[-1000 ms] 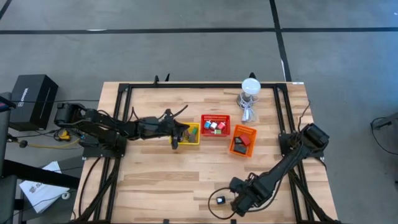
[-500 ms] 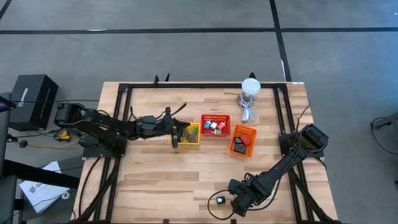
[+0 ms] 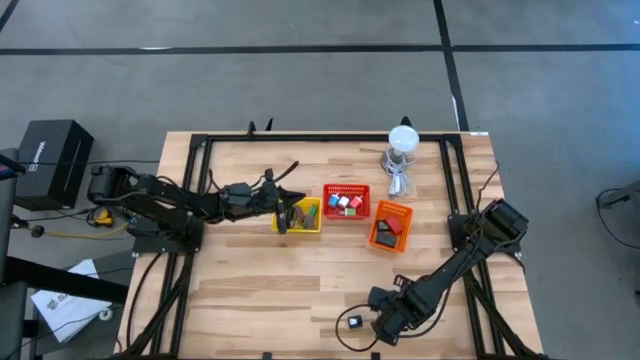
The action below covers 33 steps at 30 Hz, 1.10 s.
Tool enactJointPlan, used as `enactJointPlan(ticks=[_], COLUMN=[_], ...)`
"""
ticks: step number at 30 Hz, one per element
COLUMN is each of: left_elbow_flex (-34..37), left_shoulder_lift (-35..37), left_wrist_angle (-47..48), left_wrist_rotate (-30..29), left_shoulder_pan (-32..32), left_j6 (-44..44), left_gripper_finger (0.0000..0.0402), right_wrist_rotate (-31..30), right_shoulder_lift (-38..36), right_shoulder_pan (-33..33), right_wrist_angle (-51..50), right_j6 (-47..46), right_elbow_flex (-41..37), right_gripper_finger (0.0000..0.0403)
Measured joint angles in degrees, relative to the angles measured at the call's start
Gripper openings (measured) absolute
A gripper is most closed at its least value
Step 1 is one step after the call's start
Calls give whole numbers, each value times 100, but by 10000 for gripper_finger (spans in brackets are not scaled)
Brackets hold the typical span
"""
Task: Pick & Place Office items
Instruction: Put the blue watch into the yellow bin
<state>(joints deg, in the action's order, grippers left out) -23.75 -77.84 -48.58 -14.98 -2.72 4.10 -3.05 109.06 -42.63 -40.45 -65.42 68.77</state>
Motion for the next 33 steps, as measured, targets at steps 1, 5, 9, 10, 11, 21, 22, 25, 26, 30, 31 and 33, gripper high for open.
enactJointPlan(ticks=[1, 5, 9, 10, 11, 21, 22, 25, 26, 30, 31, 33], left_elbow_flex=[0, 0, 0, 0, 0, 0, 0, 0, 0, -4, -19, -81], left_shoulder_lift=[0, 0, -2, 0, 0, 0, 0, 0, 0, 0, 0, 0], left_wrist_angle=[0, -7, -46, -46, -48, -148, -152, -166, -179, -314, -348, -396], left_wrist_rotate=[0, 0, 0, 1, 0, 22, 24, 203, 326, 833, 952, 1166], left_shoulder_pan=[0, 0, 0, 0, 0, 7, 10, 49, 74, 228, 282, 412], left_j6=[0, -1, -2, -2, -2, -4, -4, -8, -7, -7, 0, 2], left_gripper_finger=[6, 6, 6, 6, 6, 6, 6, 6, 6, 6, 6, 8], right_wrist_rotate=[0, 0, 0, 0, -14, -622, -672, -1256, -1570, -2905, -3180, -3497], right_shoulder_lift=[0, 0, -7, -28, -53, -620, -732, -1149, -1286, -1844, -2010, -2339], right_shoulder_pan=[0, 9, 62, 81, 99, 381, 424, 508, 520, 451, 409, 357], right_wrist_angle=[1, 5, -1, -15, -27, -834, -1011, -1514, -1637, -1731, -1565, -1073], right_j6=[41, 400, 815, 934, 1055, 3051, 3161, 3223, 3246, 3409, 3556, 3983], right_elbow_flex=[0, 0, 0, 0, 0, 4, 4, 3, 4, -67, -187, -561], right_gripper_finger=[87, 52, 12, 8, 8, 6, 5, 12, 15, 21, 20, 15])
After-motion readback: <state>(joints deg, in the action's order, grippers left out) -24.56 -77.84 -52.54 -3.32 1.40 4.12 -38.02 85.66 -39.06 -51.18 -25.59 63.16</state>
